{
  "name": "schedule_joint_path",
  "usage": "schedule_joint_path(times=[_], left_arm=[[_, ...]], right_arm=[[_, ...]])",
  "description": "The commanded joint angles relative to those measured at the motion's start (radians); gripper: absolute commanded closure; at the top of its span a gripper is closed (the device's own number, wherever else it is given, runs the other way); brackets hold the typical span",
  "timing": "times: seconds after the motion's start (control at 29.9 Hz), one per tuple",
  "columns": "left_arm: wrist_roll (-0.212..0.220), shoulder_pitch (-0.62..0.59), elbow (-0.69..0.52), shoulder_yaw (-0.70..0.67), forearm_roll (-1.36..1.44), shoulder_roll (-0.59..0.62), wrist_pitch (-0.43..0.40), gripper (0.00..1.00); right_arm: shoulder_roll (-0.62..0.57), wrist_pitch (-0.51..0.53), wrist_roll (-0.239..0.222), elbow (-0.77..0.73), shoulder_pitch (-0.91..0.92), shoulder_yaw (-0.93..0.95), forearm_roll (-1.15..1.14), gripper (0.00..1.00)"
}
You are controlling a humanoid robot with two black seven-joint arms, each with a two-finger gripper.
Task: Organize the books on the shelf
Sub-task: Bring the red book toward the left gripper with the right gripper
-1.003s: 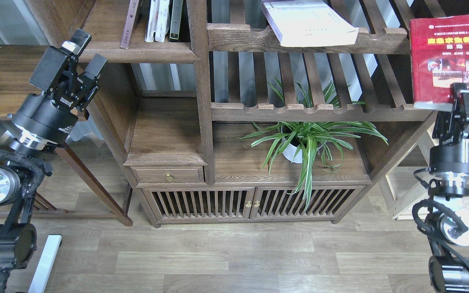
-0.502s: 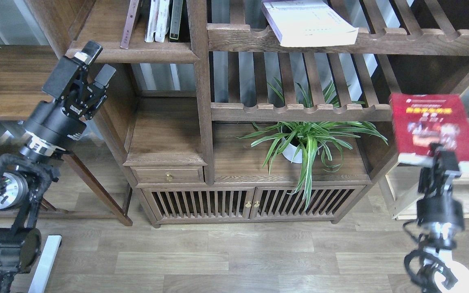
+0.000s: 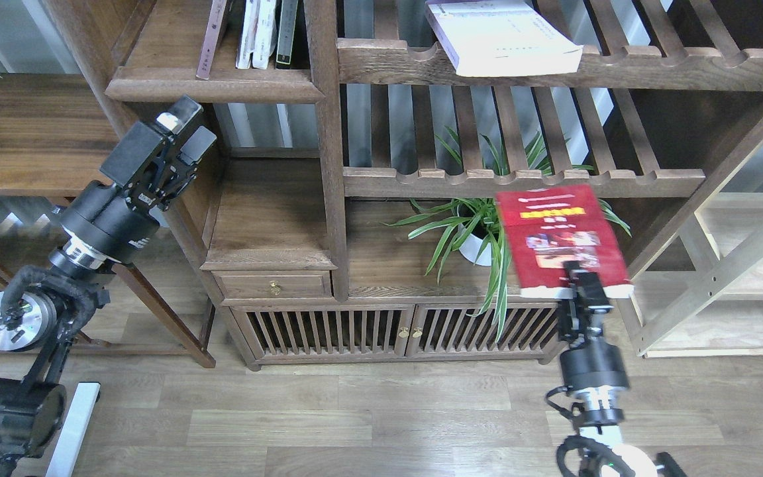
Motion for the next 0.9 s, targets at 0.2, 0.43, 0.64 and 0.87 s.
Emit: schedule_joint_path(times=[0.2,0.43,0.64,0.87], left_arm=[[0.0,0.099,-0.011,0.017,-0.002,-0.01,-0.017,0.01],[0.0,0.225,-0.052,0.049,-0.057,-0.019,-0.017,0.01],[0.0,0.248,-0.049,0.092,-0.127,-0.027,-0.017,0.01],[0.0,0.283,-0.058,0.147,-0.186,-0.031,-0.017,0.01]], right_arm=[[0.0,0.0,0.0,0.022,0.046,-0.109,-0.042,0.93],[0.0,0.0,0.0,0.043,0.073,-0.12,-0.042,0.93],[0.0,0.0,0.0,0.043,0.125,-0.236,-0.042,0.92],[0.0,0.0,0.0,0.04,0.187,-0.35,-0.042,0.9]])
